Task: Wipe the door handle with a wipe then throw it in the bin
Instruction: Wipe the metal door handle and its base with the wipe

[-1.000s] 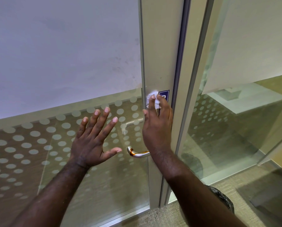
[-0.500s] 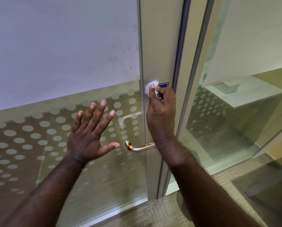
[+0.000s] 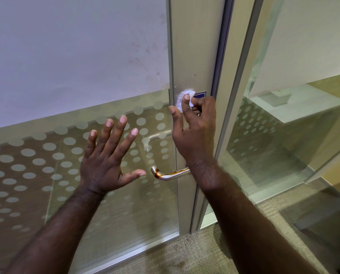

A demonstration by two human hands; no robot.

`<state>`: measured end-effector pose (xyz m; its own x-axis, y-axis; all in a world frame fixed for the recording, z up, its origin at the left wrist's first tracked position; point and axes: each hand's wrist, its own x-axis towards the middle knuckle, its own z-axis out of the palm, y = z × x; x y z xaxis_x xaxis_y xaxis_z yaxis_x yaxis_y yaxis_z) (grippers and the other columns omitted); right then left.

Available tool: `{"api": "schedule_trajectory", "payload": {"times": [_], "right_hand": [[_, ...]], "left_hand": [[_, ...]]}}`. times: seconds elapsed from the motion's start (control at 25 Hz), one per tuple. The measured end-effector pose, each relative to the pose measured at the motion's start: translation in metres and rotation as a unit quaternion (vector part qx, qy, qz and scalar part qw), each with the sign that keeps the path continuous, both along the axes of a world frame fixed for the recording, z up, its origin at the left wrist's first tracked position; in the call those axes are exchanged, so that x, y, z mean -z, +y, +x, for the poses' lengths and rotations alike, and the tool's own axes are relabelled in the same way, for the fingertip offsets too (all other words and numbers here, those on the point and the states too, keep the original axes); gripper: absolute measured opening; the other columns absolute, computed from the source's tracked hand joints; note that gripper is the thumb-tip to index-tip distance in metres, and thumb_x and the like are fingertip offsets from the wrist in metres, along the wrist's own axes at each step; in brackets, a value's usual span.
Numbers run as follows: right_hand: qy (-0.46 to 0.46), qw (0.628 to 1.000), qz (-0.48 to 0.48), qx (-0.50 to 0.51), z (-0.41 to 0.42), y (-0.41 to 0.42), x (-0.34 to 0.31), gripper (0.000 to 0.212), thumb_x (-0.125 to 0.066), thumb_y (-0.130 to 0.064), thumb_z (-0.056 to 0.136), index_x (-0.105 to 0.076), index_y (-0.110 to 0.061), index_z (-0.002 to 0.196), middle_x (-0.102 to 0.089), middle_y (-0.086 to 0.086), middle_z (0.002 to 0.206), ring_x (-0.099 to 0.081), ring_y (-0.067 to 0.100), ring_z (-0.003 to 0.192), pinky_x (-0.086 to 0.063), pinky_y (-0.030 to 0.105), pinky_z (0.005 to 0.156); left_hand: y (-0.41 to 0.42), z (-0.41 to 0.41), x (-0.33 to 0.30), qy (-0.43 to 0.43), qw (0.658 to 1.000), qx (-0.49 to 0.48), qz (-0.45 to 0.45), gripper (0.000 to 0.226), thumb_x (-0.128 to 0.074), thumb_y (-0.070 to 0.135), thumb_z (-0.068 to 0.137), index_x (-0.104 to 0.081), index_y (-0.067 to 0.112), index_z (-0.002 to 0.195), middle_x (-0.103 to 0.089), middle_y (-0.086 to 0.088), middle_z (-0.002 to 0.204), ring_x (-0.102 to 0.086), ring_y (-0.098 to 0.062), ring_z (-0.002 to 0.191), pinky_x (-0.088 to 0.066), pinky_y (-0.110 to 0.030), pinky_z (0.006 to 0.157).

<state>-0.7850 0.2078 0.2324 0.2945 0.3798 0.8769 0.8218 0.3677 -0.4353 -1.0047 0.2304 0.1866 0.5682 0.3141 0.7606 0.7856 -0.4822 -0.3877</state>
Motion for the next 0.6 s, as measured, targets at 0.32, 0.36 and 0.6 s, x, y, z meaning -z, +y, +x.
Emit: {"api": "schedule_trajectory", "payload": {"times": [0.32,0.36,0.6], "right_hand": [[-0.009,0.998,-0.049,0.024,-0.001,-0.006,0.013,0.063,-0.068,-0.047,0.083,-0.064,0.006,0.117,-0.052,0.023,0.090,-0.050,0.031,0.081,-0.046,0.034,0.065],[-0.009,0.998,-0.053,0.026,-0.001,-0.005,0.016,0.062,-0.068,-0.047,0.084,-0.064,0.006,0.115,-0.052,0.023,0.090,-0.050,0.030,0.081,-0.048,0.035,0.065],[-0.011,0.989,-0.149,0.022,-0.004,-0.021,0.061,0.044,-0.068,-0.033,0.089,-0.065,0.005,0.109,-0.054,0.020,0.096,-0.053,0.029,0.088,-0.055,0.042,0.073]], "left_hand": [[-0.004,0.001,-0.002,-0.002,1.000,-0.006,-0.023,0.093,-0.020,0.083,0.087,-0.013,0.024,0.157,-0.003,-0.001,0.166,-0.002,-0.021,0.152,0.005,-0.040,0.120],[-0.005,0.001,-0.002,-0.003,1.000,-0.006,-0.025,0.093,-0.020,0.083,0.086,-0.013,0.024,0.157,-0.003,-0.001,0.166,-0.002,-0.021,0.152,0.005,-0.040,0.120],[-0.007,0.002,-0.004,0.000,0.999,-0.003,-0.042,0.093,-0.020,0.083,0.086,-0.012,0.024,0.157,-0.001,-0.001,0.166,-0.001,-0.021,0.152,0.005,-0.041,0.120]]}}
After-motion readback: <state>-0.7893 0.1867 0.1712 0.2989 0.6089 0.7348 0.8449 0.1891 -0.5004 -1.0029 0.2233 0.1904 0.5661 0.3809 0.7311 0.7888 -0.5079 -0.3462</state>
